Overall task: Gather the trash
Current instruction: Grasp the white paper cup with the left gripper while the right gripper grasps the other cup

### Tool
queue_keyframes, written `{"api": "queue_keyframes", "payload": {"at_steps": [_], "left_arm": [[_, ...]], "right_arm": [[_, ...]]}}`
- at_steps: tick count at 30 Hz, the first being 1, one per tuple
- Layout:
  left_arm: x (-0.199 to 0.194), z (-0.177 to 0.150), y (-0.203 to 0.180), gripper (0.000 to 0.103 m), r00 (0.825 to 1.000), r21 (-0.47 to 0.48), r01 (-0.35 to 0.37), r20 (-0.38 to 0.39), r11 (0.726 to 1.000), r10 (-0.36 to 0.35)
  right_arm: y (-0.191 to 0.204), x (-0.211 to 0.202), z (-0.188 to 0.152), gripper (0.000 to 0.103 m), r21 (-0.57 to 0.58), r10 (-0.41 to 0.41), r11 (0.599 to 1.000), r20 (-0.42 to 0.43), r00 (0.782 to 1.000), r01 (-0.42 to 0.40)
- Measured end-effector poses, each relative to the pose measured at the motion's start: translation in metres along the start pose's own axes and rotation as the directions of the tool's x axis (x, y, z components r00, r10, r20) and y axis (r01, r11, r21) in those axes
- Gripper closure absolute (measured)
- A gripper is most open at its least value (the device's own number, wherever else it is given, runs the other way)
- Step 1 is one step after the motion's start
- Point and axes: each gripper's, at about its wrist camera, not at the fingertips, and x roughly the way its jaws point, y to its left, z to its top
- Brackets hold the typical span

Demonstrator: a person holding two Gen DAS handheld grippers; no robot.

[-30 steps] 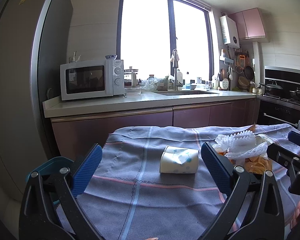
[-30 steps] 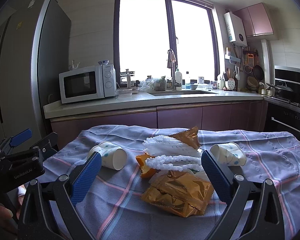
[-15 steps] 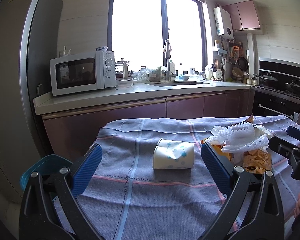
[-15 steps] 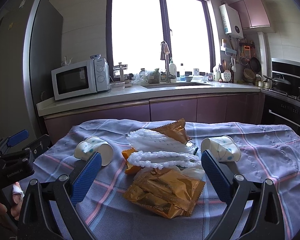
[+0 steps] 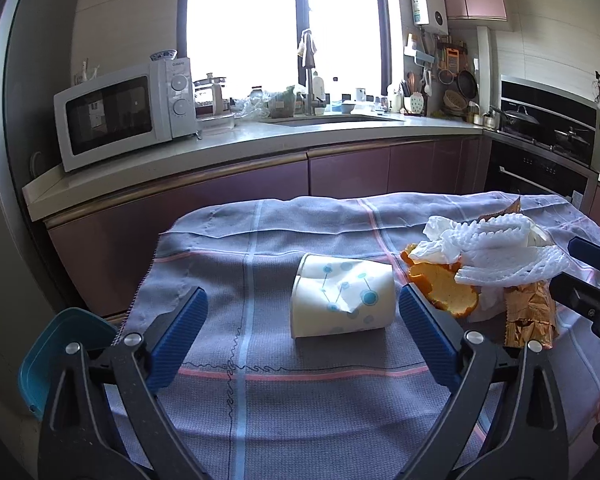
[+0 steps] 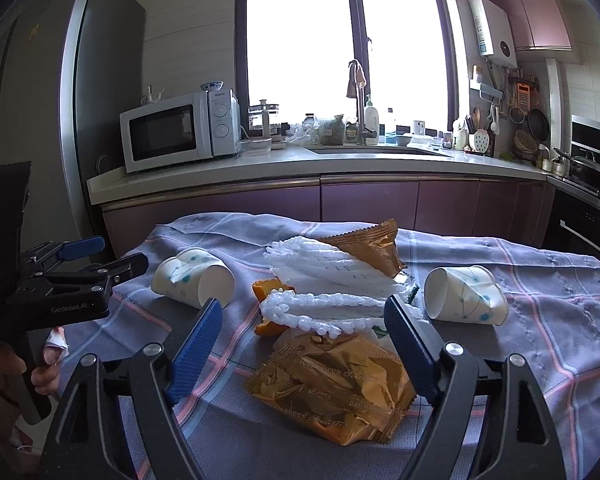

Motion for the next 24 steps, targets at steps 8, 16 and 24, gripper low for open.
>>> {"api": "queue_keyframes", "payload": {"at_steps": [8, 16, 24], "left_arm": [[0.049, 0.002, 0.007, 0.027, 0.987, -0.035, 0.090, -0.128, 0.995, -0.093], [0.078, -0.004, 0.014, 0.053, 0.953, -0.103, 0.213, -0.197, 0.972, -0.230], [0.081, -0.004, 0.015, 0.085, 0.937, -0.133, 0.266, -0.198, 0.955, -0.288]], "right_arm": [[0.000, 0.009, 0.002, 0.062, -0.013, 0.050, 0.999, -0.036, 0.998, -0.051], [-0.003, 0.003, 0.008, 0.091, -0.017, 0.101, 0.995, -0.032, 0.994, -0.101], [-0.004, -0.006, 0.024, 0.098, 0.000, 0.158, 0.987, -0.006, 0.987, -0.158]]}}
